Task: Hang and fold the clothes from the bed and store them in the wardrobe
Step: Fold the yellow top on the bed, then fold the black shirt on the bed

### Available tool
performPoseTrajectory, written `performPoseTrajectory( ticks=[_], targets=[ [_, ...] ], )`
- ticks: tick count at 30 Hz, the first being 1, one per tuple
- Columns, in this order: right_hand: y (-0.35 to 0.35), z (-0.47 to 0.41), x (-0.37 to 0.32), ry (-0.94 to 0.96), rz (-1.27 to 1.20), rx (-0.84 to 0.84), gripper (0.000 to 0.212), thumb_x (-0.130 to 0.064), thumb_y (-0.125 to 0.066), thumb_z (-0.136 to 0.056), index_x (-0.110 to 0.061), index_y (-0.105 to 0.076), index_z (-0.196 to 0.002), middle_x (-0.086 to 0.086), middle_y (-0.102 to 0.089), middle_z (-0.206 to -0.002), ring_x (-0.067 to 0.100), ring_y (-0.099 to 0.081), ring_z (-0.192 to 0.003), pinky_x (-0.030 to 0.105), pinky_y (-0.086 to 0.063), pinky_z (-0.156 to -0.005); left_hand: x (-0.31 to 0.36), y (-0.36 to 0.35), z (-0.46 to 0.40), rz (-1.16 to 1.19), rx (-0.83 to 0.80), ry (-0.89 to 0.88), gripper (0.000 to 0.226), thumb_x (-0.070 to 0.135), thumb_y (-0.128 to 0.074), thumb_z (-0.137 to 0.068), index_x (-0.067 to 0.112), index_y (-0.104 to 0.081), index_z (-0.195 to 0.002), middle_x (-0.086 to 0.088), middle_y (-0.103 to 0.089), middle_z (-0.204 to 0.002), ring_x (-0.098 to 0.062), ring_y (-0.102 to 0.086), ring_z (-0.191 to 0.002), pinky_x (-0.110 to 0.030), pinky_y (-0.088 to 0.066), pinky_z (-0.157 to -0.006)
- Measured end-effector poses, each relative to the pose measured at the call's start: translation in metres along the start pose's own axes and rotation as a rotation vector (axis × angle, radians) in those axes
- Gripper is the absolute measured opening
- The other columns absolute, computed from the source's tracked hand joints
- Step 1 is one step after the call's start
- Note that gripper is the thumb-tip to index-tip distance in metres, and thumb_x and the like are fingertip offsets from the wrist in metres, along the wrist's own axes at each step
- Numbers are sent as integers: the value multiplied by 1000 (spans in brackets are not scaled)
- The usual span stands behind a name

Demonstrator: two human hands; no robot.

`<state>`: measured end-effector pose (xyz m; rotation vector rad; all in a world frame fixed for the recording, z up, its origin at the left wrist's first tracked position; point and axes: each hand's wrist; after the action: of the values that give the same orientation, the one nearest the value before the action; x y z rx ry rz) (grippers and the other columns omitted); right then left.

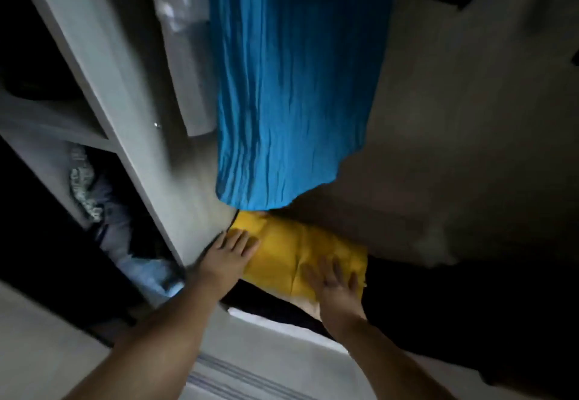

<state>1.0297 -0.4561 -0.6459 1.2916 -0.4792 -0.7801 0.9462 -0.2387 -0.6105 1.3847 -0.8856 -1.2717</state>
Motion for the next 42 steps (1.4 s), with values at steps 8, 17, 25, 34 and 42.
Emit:
performPoseTrajectory(
  ticks=[8,17,25,34,42],
  targets=[
    [-54,-8,5,-3,103,-129,82,-15,-39,-98,-37,21,-149,2,28,-159,40,25,-143,69,2,-111,16,-91,3,95,103,-35,47,9,-15,-100,10,-55,-124,-15,-74,-101,-27,-73,-87,-38,-59,-67],
    [84,101,-55,27,164,-410,80,-10,-41,-97,-30,11,-154,5,16,-162,33,18,-148,63,0,-115,20,53,97,34,-326,-104,77,12,-49,-93,17,-4,-155,-14,-17,-159,-28,-21,-146,-44,-28,-111],
    [292,238,-129,79,165,-499,69,-10,-38,-97,-21,-4,-156,9,0,-162,29,7,-150,59,-10,-117,-18,293,221,164,-456,-114,45,26,-44,-99,12,-37,-141,-11,-49,-136,-28,-49,-124,-38,-45,-94],
    [416,369,-141,-65,-57,-419,48,-9,-38,-97,-18,-39,-144,10,-42,-145,29,-44,-131,42,-44,-101,-15,466,283,288,-358,-99,31,35,-38,-100,12,-53,-114,-10,-58,-121,-31,-56,-112,-36,-44,-81],
    [457,479,-40,-265,-63,-337,37,-13,-44,-97,-14,-48,-133,10,-51,-132,29,-50,-123,39,-47,-95,108,549,271,240,-461,-409,33,33,-41,-100,6,-61,-104,-16,-63,-109,-34,-60,-98,-36,-46,-74]
  ],
)
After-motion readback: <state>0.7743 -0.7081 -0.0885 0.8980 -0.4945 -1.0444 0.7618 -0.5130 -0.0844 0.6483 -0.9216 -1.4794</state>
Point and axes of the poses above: each hand's wrist, its own z-axis away from the middle knuckle, its own y-axis out of the back of the hand, x = y × z
